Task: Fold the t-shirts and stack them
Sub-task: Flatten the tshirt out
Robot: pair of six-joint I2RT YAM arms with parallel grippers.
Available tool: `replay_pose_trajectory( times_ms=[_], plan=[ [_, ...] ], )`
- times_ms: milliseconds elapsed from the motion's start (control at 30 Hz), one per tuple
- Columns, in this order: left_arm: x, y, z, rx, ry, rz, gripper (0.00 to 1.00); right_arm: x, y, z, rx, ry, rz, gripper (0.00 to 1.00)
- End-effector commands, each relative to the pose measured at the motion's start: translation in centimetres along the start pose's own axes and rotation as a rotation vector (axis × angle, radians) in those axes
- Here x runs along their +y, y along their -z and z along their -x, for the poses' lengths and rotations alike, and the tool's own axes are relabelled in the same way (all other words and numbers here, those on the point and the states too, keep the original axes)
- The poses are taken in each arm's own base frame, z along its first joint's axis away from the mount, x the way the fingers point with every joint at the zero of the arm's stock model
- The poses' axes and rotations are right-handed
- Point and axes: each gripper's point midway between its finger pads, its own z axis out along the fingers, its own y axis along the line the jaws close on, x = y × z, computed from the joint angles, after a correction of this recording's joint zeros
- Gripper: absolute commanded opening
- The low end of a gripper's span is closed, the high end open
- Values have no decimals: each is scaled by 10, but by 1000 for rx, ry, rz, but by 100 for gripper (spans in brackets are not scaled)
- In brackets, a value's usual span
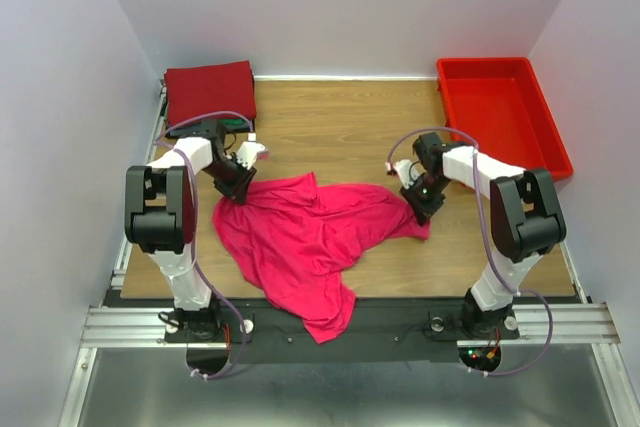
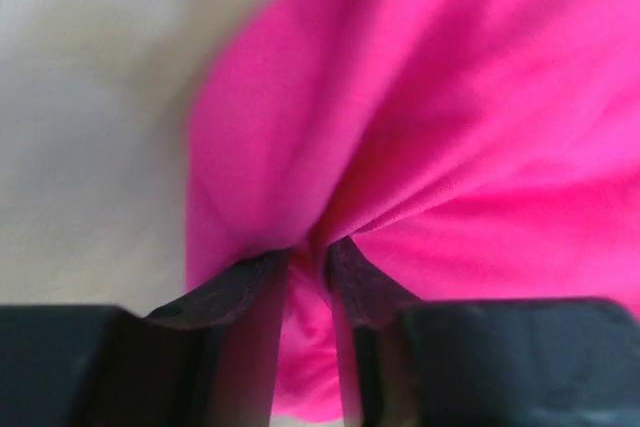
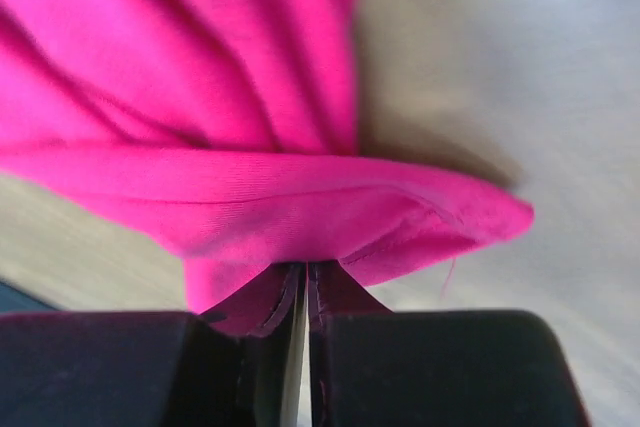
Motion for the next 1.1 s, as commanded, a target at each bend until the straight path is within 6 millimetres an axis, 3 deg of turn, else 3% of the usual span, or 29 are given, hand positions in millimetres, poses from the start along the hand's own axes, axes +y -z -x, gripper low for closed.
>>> replay_pose_trajectory(
  times_ms=[0, 67, 133, 200, 233, 300, 333, 400, 467, 567, 600, 633, 700, 833, 1067],
  plan=[
    [41, 9, 9, -5, 1, 97, 34, 24, 8, -25, 69, 121, 40, 7],
    [37, 20, 18, -23, -79, 71, 37, 32, 15, -30, 76, 144, 67, 7],
    [31, 43, 46, -118, -156, 59, 47, 33, 32, -26, 42, 164, 47, 12],
    [14, 60, 65, -187, -209, 0, 54, 28, 49, -13, -25, 159, 15, 27],
    [13, 75, 84, -233, -244, 10, 58, 25, 64, 5, -99, 150, 10, 48],
    [-3, 82, 109, -280, -302, -4, 66, 11, 83, 21, -176, 104, -11, 61],
    [-12, 85, 132, -319, -341, 12, 68, 0, 93, 36, -214, 78, -27, 63],
    [-21, 84, 153, -355, -323, 26, 69, -9, 96, 48, -232, 38, -32, 62],
    [-25, 74, 178, -378, -344, 58, 69, -23, 91, 62, -230, 12, -46, 56],
    [-22, 60, 201, -407, -303, 82, 69, -36, 86, 75, -232, -22, -63, 51],
    [-21, 43, 202, -375, -284, 72, 69, -39, 79, 78, -219, -30, -58, 50],
    [-20, 42, 211, -380, -267, 79, 69, -41, 76, 79, -213, -40, -59, 50],
    [-14, 22, 213, -343, -250, 71, 69, -46, 68, 81, -196, -49, -54, 50],
    [-13, 6, 223, -336, -265, 74, 72, -48, 53, 73, -150, -60, -43, 50],
    [-12, -35, 211, -253, -282, 50, 73, -36, 37, 53, -98, -63, 10, 50]
  ],
)
